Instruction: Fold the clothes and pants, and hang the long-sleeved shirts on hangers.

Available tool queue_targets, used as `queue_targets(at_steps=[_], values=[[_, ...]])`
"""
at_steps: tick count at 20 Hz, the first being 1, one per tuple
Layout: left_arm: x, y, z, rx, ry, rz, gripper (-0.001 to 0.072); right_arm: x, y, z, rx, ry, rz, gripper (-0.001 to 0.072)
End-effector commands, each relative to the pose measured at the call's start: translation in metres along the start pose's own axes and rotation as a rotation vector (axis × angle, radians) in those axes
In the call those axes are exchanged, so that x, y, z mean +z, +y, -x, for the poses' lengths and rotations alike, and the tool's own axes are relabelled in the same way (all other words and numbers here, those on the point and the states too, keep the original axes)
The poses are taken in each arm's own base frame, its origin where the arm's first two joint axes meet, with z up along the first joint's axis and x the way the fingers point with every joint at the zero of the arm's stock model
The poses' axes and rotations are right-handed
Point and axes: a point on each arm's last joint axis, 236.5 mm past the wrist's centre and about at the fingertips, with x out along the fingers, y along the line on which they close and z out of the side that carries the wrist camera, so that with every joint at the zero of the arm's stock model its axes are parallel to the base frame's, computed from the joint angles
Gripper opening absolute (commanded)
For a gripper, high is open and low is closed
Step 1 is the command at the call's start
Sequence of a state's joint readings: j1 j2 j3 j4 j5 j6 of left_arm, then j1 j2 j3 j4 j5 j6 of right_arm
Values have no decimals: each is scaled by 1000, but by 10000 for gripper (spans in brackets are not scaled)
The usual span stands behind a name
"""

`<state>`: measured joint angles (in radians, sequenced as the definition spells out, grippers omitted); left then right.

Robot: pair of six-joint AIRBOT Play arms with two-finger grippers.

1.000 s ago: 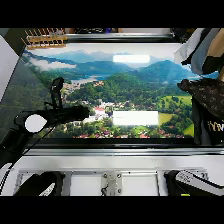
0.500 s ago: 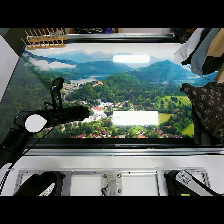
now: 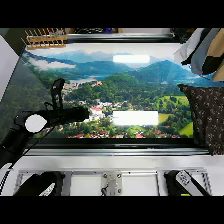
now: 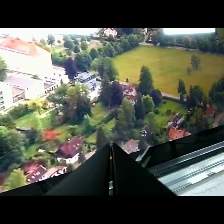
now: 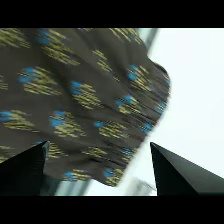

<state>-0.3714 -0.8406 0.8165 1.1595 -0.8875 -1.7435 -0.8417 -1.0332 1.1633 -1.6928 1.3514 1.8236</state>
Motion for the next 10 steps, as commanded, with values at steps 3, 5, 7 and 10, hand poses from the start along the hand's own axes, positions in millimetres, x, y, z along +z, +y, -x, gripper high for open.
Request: queue_targets(at_steps=[3,5,7,10], values=[[0,0,-1,1,1,-1,6,-10,171,121,711,-239,300,694],[2,0,-1,-1,-9,0,6,-54,221,143,843,-204,485,694],[6,-1,0,-4,-23,0,5,-106,256,150,913,-151,660,694],[6,-1,0,-4,-25,0,5,-176,287,153,981,-54,863,409]])
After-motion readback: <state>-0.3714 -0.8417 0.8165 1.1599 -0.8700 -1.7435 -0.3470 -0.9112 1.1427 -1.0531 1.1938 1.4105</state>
